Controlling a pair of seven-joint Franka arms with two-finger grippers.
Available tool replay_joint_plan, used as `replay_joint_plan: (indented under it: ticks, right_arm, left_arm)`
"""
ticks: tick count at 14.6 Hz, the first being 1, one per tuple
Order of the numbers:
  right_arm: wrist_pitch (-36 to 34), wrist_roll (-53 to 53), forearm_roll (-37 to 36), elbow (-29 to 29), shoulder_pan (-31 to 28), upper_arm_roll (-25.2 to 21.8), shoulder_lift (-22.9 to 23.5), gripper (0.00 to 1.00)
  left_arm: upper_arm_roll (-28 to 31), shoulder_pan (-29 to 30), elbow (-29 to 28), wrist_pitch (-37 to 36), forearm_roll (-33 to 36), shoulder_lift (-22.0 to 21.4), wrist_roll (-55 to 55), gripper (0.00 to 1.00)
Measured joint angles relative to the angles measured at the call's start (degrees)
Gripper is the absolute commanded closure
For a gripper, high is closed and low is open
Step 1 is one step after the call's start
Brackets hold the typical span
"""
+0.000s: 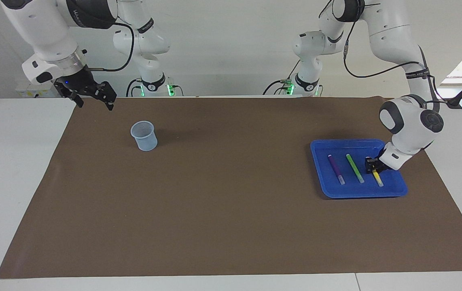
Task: Transfer and insert pens with both arms
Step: 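Reach the left gripper down to the yellow pen in the tray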
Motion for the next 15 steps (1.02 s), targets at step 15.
replay_joint_plan:
  ticks: [15]
  right_arm:
    - [0.0,0.0,0.0,0.0,0.0,0.0,0.0,0.00]
  left_arm:
    - [-0.7,-0.5,12.7,-19.3,0.0,-0.2,-3.2,1.00]
